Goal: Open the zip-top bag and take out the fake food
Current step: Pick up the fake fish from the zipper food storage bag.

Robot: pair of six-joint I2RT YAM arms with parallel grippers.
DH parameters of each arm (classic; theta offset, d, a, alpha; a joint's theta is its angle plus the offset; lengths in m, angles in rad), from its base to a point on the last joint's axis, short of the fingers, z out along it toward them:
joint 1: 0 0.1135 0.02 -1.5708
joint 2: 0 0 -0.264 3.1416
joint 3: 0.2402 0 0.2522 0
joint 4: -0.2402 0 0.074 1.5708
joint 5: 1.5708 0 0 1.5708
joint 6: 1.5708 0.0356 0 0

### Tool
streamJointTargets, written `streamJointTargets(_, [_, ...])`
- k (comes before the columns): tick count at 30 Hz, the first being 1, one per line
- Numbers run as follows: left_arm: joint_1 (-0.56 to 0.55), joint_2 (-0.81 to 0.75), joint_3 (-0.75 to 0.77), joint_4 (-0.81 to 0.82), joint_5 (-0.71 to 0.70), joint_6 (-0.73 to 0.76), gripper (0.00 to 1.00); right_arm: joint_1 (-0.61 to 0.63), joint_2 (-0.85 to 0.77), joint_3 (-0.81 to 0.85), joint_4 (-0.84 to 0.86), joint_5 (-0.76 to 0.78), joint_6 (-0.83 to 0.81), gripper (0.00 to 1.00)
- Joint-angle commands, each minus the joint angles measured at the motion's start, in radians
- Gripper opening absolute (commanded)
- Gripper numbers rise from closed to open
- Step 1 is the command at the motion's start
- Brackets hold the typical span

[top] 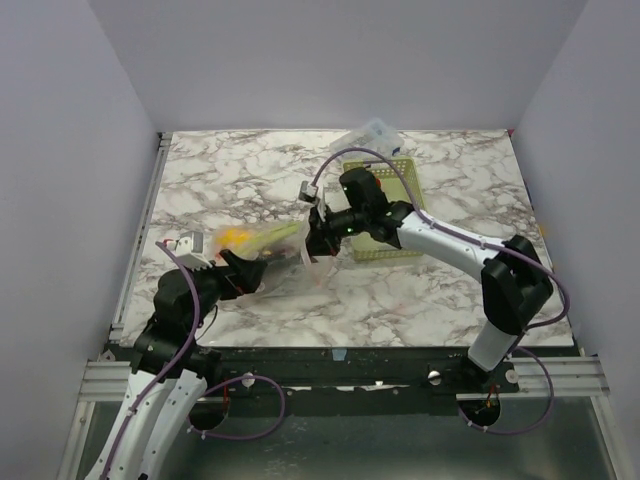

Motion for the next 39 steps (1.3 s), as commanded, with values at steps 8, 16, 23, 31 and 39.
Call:
streamJointTargets(8, [0.005, -0.03, 0.028, -0.023, 0.058, 0.008, 0.98, -0.078, -0.107, -0.061, -0.135, -0.141, -0.171, 0.0])
streamJointTargets(16, [0.005, -0.033, 0.008, 0.003, 0.073, -0.005, 0.98, -0.147, -0.158, -0.072, -0.218, -0.171, -0.268, 0.0])
streamJointTargets(23, [0.005, -0.012, 0.012, 0.015, 0.089, 0.01, 0.99, -0.183, -0.179, -0.083, -0.248, -0.152, -0.304, 0.0])
streamJointTargets(31, [0.005, -0.032, -0.004, 0.024, 0.099, -0.003, 0.98, -0.207, -0.172, -0.106, -0.253, -0.099, -0.304, 0.0])
streamJointTargets(39, [0.006, -0.036, 0.003, 0.015, 0.106, 0.006, 0.98, -0.272, -0.152, -0.13, -0.245, -0.13, -0.26, 0.0])
